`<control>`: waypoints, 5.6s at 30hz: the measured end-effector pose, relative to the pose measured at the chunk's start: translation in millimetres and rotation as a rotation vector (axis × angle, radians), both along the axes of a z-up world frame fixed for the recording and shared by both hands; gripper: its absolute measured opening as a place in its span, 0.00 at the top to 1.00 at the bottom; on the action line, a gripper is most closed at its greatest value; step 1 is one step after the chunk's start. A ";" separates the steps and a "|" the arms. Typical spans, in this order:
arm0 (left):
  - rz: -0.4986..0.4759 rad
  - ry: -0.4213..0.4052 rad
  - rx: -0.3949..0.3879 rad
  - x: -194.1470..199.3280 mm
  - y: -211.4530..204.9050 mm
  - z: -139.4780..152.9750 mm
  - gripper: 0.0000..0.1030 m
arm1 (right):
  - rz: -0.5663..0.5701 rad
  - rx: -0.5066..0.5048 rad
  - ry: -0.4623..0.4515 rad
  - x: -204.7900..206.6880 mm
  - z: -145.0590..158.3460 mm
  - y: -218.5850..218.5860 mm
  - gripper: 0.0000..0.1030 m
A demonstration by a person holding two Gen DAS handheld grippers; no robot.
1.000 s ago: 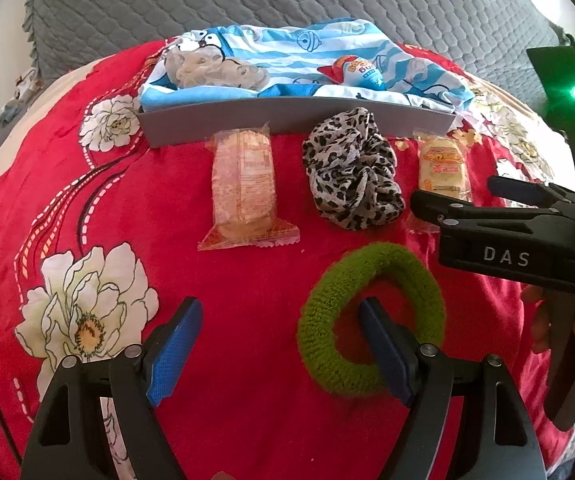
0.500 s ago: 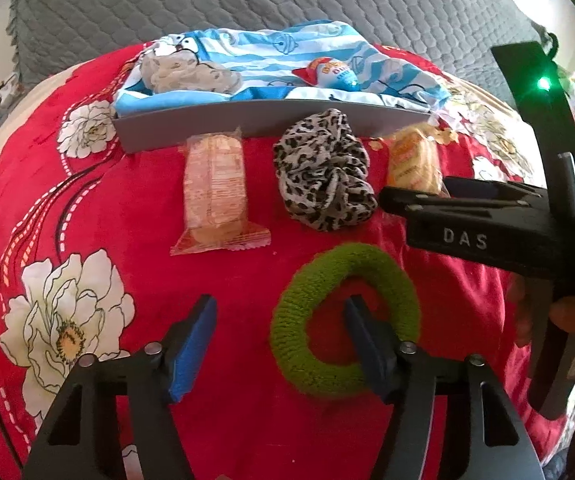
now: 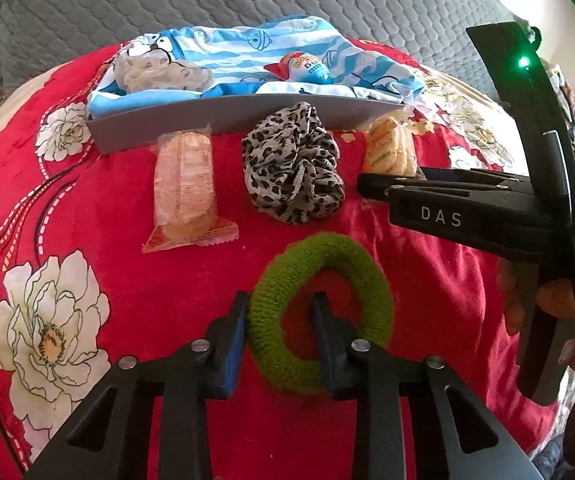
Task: Organize objects
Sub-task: 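Close left tool on the green ring while right tool grasps the bread-stick packet, then lift the ring in left tool while right tool carries the bread-stick packet over the tray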
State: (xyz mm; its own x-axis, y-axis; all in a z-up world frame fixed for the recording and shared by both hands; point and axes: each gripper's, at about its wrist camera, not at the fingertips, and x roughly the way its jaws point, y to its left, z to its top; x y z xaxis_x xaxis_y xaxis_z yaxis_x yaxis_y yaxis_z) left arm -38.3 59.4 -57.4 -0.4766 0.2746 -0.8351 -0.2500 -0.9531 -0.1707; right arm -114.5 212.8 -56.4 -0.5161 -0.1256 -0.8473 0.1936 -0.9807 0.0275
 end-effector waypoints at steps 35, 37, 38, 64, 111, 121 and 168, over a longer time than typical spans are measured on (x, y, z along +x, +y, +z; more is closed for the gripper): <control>-0.005 0.012 0.022 0.8 -1.8 7.1 0.79 | 0.004 -0.102 0.004 21.0 11.5 19.4 0.73; -0.006 0.017 0.023 1.8 -1.5 8.2 0.82 | 0.011 -0.104 0.007 22.7 13.5 19.2 0.73; -0.007 0.017 0.024 2.0 -1.3 8.7 0.83 | 0.014 -0.105 0.009 23.6 14.3 19.1 0.73; 0.026 0.050 0.055 9.8 -9.8 34.1 0.86 | 0.054 -0.110 0.058 41.2 44.2 12.6 0.73; 0.106 0.177 0.043 5.0 -26.4 103.8 0.86 | 0.163 -0.125 0.188 69.0 115.7 -10.5 0.73; 0.120 0.206 0.032 -6.0 -28.9 119.1 0.86 | 0.172 -0.128 0.231 63.5 130.0 -12.5 0.73; 0.144 0.236 -0.001 -100.9 -17.5 142.7 0.86 | 0.213 -0.111 0.304 -18.9 153.2 -20.9 0.73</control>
State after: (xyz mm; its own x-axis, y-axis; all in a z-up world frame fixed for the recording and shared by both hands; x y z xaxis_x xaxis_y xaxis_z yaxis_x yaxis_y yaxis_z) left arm -139.1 41.8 85.2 -0.6921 0.1892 -0.6965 -0.1449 -0.9818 -0.1227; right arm -133.4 191.9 96.9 -0.6944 -0.3391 -0.6346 0.4081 -0.9120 0.0407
